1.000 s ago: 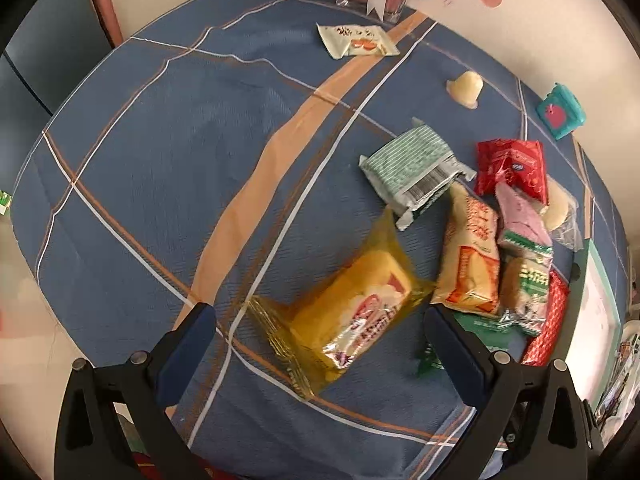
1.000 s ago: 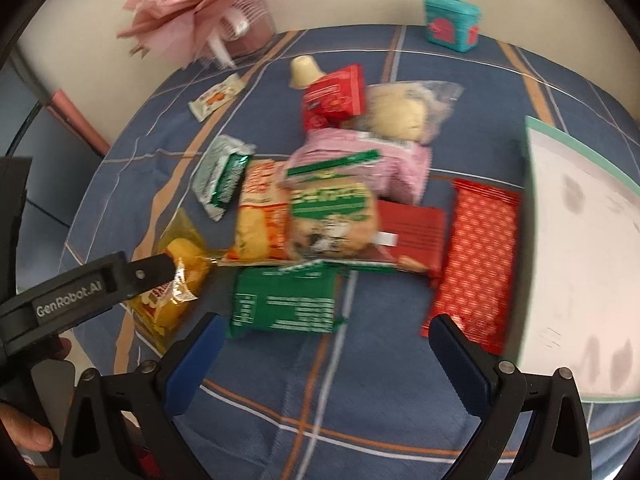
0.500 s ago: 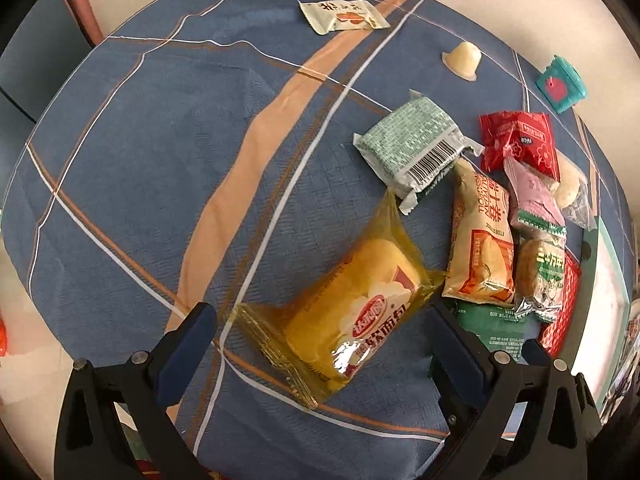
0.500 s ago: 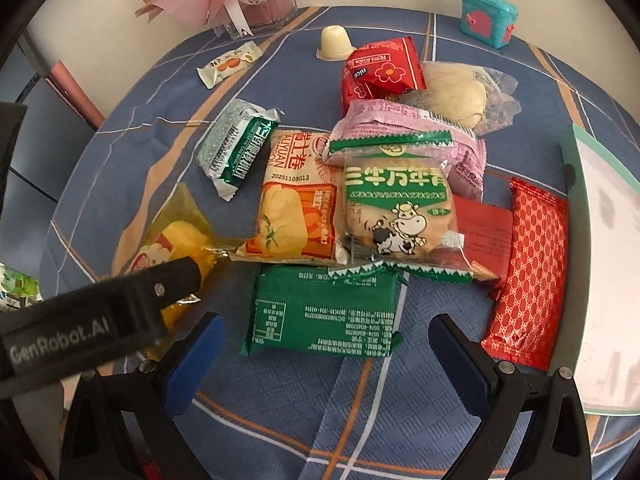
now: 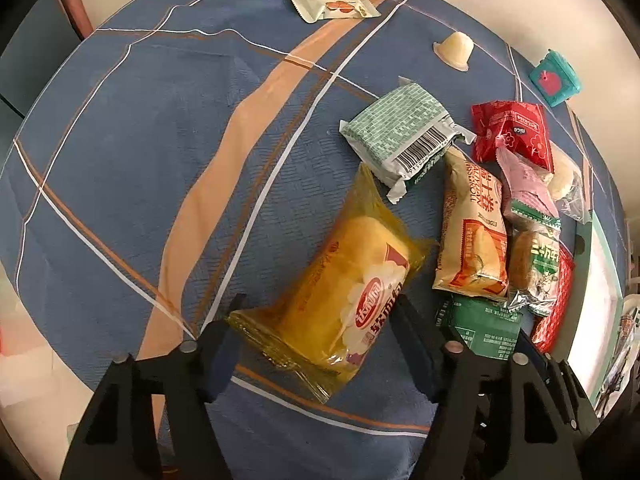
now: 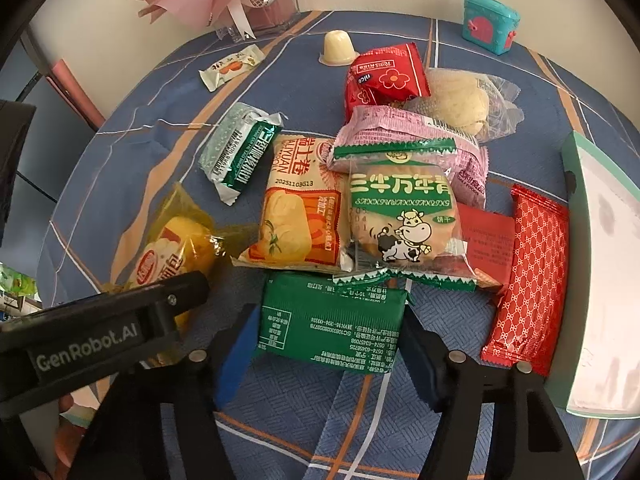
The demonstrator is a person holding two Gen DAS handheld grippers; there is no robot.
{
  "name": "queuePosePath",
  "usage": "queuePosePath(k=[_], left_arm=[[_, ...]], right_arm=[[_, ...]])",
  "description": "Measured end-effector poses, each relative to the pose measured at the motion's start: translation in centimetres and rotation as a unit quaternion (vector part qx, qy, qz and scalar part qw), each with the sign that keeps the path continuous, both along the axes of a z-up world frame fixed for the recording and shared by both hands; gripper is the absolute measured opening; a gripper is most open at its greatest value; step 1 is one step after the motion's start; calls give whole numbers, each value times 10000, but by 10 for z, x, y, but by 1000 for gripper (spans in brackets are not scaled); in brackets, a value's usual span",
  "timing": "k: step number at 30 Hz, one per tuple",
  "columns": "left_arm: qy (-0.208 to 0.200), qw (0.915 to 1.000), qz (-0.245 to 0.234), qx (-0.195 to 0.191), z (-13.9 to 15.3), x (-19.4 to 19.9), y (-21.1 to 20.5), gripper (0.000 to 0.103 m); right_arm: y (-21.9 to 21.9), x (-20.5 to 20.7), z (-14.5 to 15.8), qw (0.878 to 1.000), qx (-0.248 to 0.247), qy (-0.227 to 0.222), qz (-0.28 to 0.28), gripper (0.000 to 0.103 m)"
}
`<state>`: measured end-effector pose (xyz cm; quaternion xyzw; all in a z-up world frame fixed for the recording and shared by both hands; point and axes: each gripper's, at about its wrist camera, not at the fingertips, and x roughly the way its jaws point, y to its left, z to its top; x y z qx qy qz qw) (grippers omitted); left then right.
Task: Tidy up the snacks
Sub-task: 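Grasp the yellow cake roll with left gripper while right grasps green biscuit pack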
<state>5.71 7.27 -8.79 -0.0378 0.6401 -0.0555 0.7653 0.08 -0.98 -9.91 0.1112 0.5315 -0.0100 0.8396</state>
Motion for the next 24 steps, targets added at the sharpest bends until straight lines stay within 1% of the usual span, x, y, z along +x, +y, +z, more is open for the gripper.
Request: queuePosePath(k=[1,4,10,11,12,14,16,22,24], left_arm=[[5,10000,-4,-26,1,0,1,63],[-4,9999,-18,-130,2,-1,0,56],[-42,9997,-20,-225,12,-12,0,50],[-52,9997,-14,-243,13,-13,1,50],[-43,9997,-18,-255,18,-10,6,50],[-77,9995,-25,-295,25,-19,17,50],[-141,9994,-19,-308,32,-25,19,49],[-138,9995,80,-275,37,-33,24,49],[-92,9996,142,-238,37,-32,30,49]], right_arm=[[0,-1,0,10000,6,2,-1,70],[-3,-7,2,10000,37,13,-21,68],[-10,-17,7,9998,185,-11,-40,62],[-10,-18,8,9998,188,-20,-30,58],[-11,-21,10,9999,157,-36,-17,50],[-16,-27,16,9998,165,-114,-20,41],[-19,-32,19,9997,186,-137,-16,39],[-22,-34,20,9995,278,-132,-44,40],[-21,-31,20,9992,388,-131,-46,47]])
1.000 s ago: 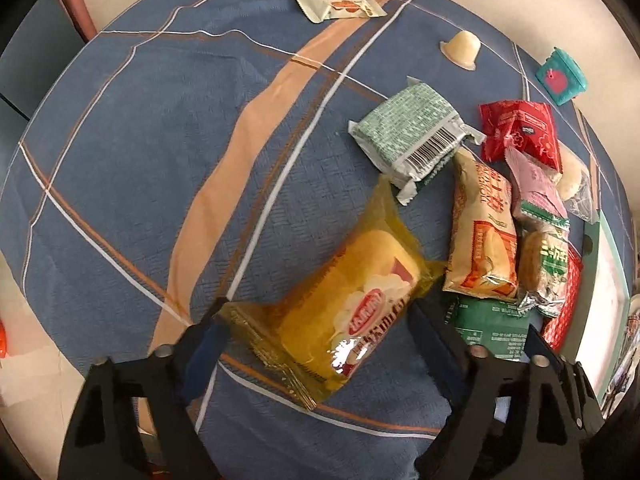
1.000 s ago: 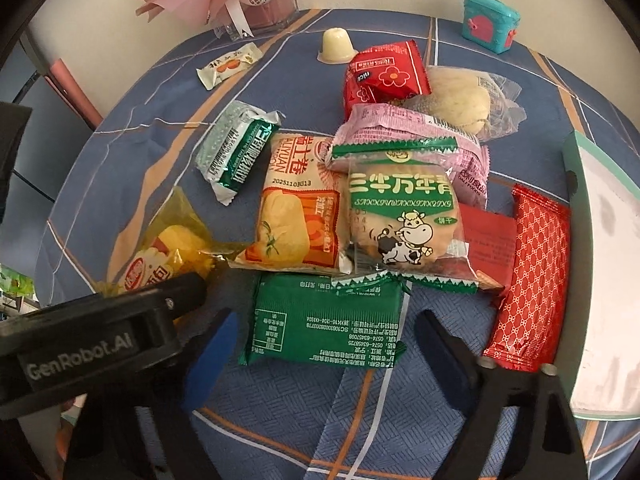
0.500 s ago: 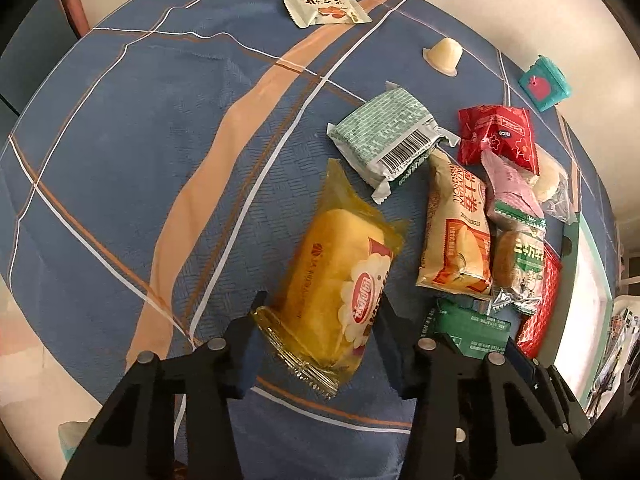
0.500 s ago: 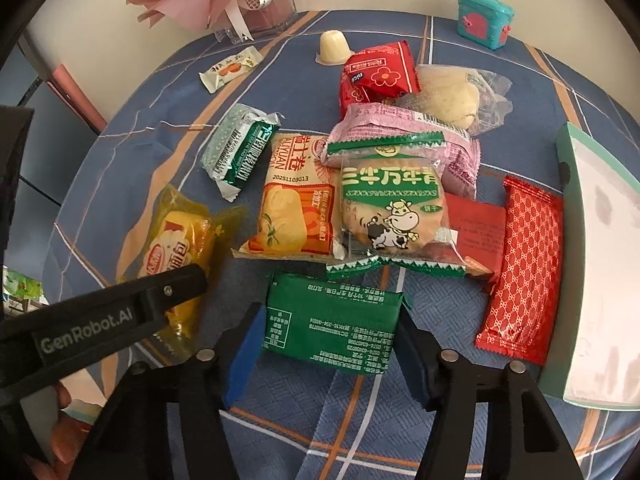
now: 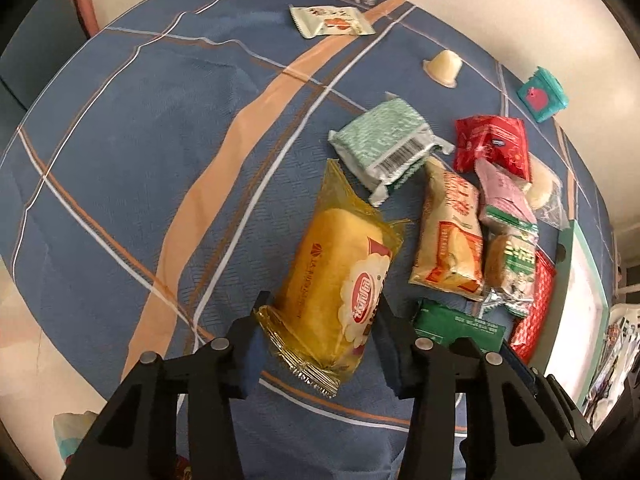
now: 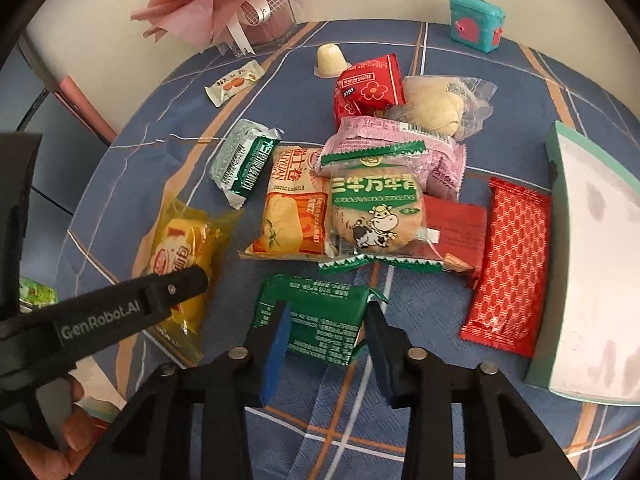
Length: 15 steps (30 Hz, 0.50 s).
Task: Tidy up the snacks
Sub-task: 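Grasp the yellow cake roll with left gripper while right grasps green biscuit pack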
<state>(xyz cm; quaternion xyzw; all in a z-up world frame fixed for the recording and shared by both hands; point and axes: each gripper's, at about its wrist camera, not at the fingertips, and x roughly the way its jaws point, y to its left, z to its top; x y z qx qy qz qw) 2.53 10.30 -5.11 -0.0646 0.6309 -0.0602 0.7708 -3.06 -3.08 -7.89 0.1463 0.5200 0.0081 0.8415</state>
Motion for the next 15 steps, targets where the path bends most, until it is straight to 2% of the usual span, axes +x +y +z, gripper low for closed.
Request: queuePosePath(k=[2,7,15], left_arm=[[59,10000,58,15,-2,1,5,49],[117,9998,138,31,-2,-3,17,50],[129,9995,256,89,0,-6,31,50]], right_arm=[[1,4,-1,9999,124,-14,11,69],[15,18,-3,9999,-1,-47,137,75],[40,30,-19,9969,-641,190,413,76]])
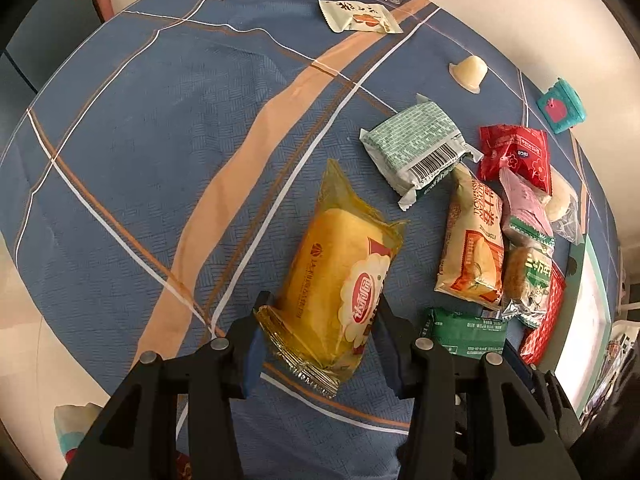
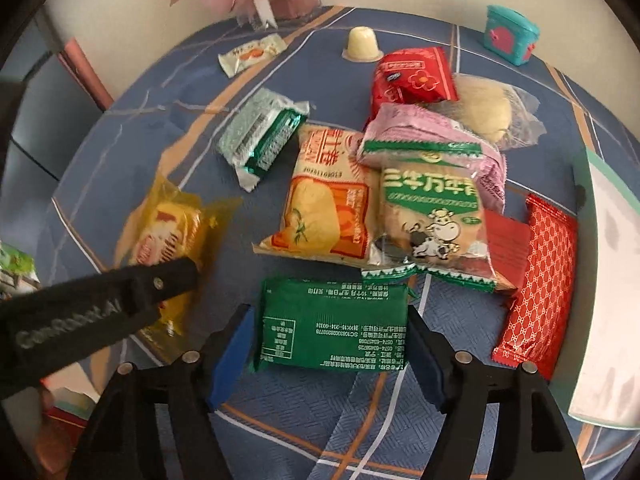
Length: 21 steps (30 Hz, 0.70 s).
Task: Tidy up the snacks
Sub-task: 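Grasp the yellow cake roll with left gripper while right grasps green biscuit pack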
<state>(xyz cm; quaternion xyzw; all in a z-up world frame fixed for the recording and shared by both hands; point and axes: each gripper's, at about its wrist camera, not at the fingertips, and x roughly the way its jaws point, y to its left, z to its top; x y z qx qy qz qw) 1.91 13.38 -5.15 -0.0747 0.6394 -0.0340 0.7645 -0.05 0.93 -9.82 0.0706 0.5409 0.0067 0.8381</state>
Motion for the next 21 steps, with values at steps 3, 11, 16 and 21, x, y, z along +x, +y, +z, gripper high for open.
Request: queuePosePath(k=[3,11,16,21], left_arm=[[-3,10000,-12,34,-1,1,-2,50],[-1,10000,15,80,0,2,-4,50],[-4,9999,59,114,-3,6,-14,50],[-49,9999,71,98,-1,4,-19,50]], right_arm=[[5,3,-4,9999,-115,41,109,76],[-12,0,-4,9995,110,143,-262,67],[-26,-14,-2,9989,288,190,-311,66],[-44,-31,5,9980,462,185,-398,66]])
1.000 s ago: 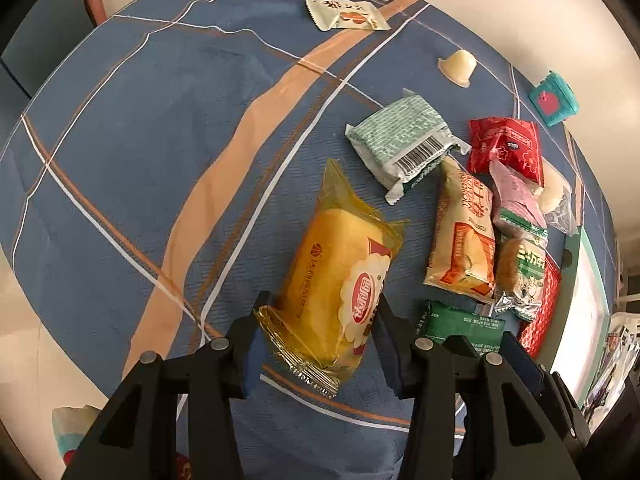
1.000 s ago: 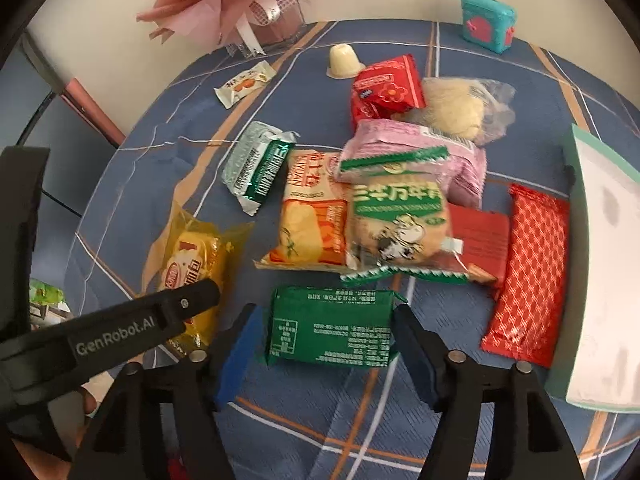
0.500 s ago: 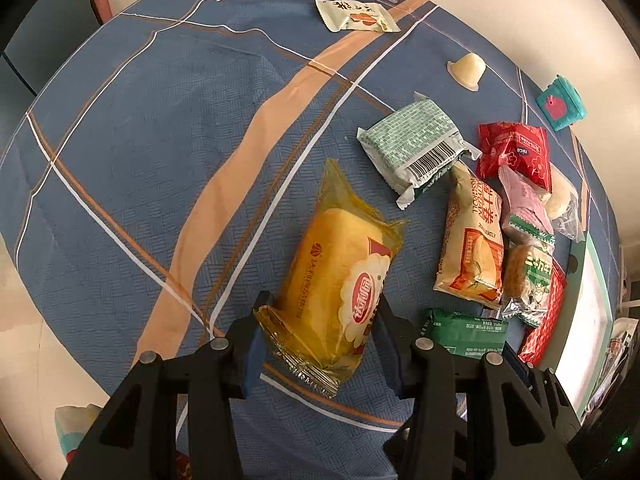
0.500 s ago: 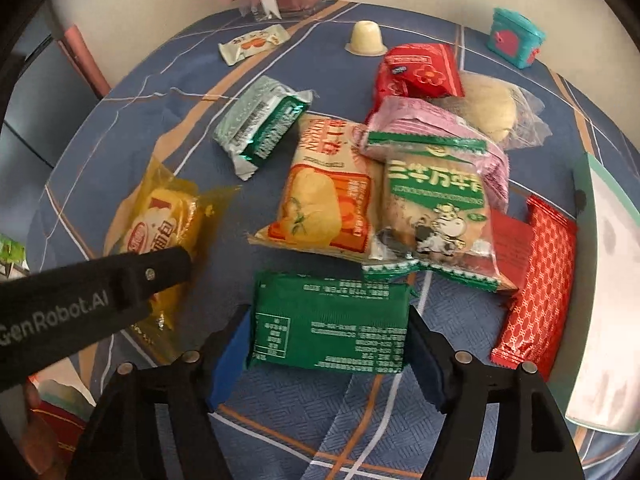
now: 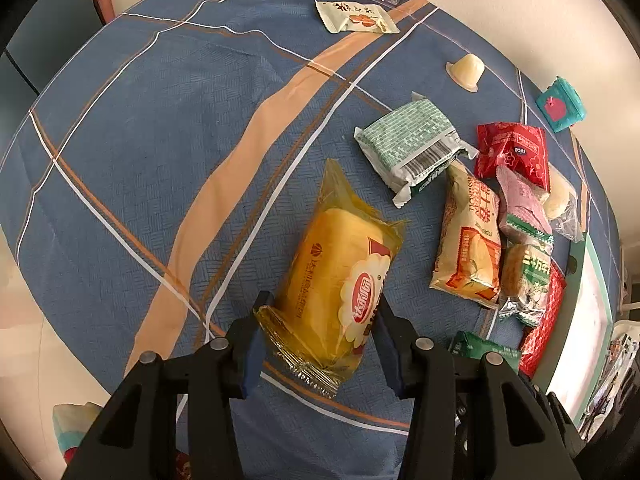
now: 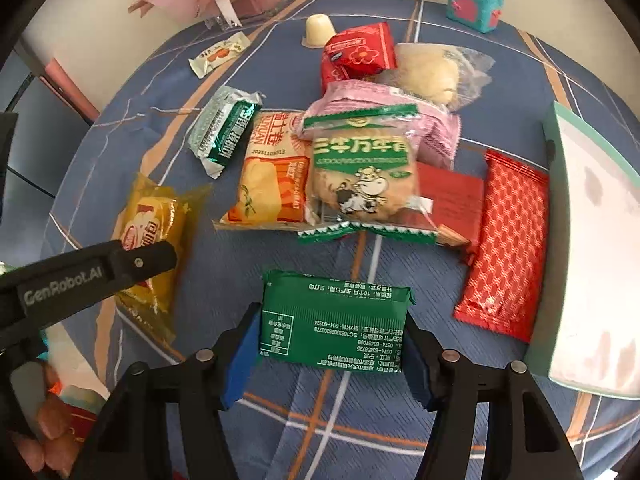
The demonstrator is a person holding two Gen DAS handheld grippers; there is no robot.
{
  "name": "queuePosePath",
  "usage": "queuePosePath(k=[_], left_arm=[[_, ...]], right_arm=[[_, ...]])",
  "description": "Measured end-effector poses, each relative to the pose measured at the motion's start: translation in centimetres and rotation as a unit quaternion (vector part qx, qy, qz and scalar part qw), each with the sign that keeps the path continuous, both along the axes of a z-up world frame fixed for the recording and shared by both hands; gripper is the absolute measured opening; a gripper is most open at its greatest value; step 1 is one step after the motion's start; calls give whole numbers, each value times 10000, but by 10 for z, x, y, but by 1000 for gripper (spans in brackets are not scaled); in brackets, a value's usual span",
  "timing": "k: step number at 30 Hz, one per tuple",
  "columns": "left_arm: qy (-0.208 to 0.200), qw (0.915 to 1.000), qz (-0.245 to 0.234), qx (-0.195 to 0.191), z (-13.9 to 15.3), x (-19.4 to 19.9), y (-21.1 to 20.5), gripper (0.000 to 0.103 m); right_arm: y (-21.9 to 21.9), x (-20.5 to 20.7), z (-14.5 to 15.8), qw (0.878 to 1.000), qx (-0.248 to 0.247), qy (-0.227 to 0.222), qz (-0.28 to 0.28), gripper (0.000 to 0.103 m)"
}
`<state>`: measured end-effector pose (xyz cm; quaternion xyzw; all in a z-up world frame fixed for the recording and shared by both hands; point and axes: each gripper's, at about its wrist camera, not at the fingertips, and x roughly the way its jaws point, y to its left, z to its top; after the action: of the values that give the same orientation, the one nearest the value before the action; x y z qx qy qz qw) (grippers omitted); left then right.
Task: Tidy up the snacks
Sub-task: 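Grasp the yellow cake roll with left gripper while right grasps green biscuit pack, then carry yellow cake roll and green biscuit pack over the white tray with both grippers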
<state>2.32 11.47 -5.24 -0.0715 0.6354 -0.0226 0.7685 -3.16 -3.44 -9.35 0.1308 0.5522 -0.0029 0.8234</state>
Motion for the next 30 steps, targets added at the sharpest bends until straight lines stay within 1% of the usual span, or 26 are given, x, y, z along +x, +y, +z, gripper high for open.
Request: queuePosePath(k=[3,4,8,13,17,20,23,28,30], left_arm=[[-90,10000,10,-40,6,-3,0,50],[-124,9999,35,-51,8,-4,1,50],[-309,9994,112,-85,21,-7,0,50],[-696,9972,114,-266,42,-10,-1,50],[-999,9945,-16,-300,56,-16,-11,50],[-1078,9933,-149,-384,61,-13,-26,50],[-1130,9920,-372,-416,66,-8,-44,50],[-1334,9862,-829,-525,83,-4,-85,50],[-1370,9835,-1015,-598,88,-4,-103,50]], right_arm=[[-13,-7,9,10000,42,-76,-44,66],[-10,-5,11,9999,44,-99,-62,66],[-22,-19,24,9996,64,-211,-161,66],[-35,-34,47,9980,52,-545,-322,66],[-52,-42,61,9958,17,-746,-532,66],[-70,-43,63,9936,84,-770,-825,66],[-99,-51,68,9888,193,-831,-1228,66],[-153,-63,70,9755,50,-840,-2031,66],[-173,-67,70,9711,66,-793,-2252,66]])
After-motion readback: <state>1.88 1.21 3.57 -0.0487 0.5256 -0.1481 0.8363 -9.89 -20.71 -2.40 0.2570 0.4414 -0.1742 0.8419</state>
